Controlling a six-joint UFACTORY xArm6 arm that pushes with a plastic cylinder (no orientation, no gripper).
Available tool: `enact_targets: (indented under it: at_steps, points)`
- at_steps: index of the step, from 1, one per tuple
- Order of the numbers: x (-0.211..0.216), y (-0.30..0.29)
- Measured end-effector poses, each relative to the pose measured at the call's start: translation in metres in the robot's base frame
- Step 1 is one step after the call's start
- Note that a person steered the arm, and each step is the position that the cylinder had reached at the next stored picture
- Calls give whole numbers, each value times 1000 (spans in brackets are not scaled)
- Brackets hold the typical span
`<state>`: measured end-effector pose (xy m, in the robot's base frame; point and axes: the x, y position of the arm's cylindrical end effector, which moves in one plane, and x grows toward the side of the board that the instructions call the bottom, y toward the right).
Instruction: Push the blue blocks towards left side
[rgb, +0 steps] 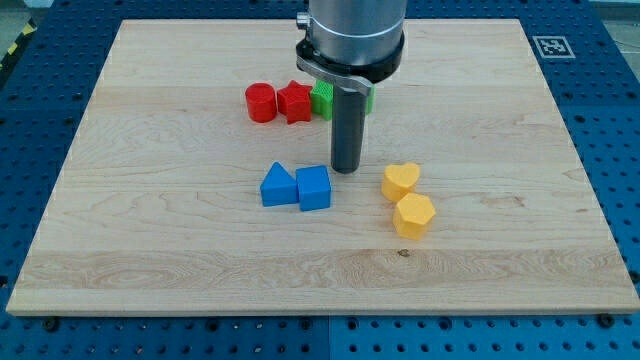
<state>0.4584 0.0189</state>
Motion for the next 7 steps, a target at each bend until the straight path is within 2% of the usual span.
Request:
enact_targets:
  at_steps: [4, 7]
  points:
    - [46, -20]
    - [51, -26]
